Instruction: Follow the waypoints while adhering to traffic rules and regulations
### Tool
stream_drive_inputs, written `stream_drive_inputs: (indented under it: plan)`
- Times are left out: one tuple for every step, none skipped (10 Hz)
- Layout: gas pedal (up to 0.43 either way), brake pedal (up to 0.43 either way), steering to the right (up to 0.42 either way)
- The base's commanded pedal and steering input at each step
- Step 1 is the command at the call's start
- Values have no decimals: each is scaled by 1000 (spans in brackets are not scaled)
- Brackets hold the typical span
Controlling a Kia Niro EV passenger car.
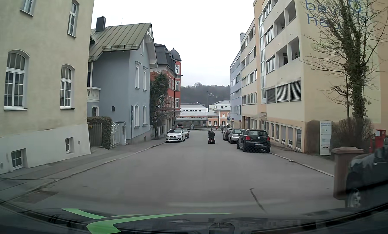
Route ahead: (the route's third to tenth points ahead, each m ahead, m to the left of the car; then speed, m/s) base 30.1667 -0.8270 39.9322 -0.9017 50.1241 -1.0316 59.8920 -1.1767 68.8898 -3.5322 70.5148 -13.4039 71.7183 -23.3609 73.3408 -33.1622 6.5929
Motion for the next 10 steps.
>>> stream_drive_inputs:
  plan:
    - [0,67,2]
    - [0,73,2]
    - [0,73,2]
    - [0,73,2]
    - [0,73,2]
    - [0,73,2]
    - [0,73,2]
    - [0,61,2]
    - [0,67,2]
    - [0,73,2]
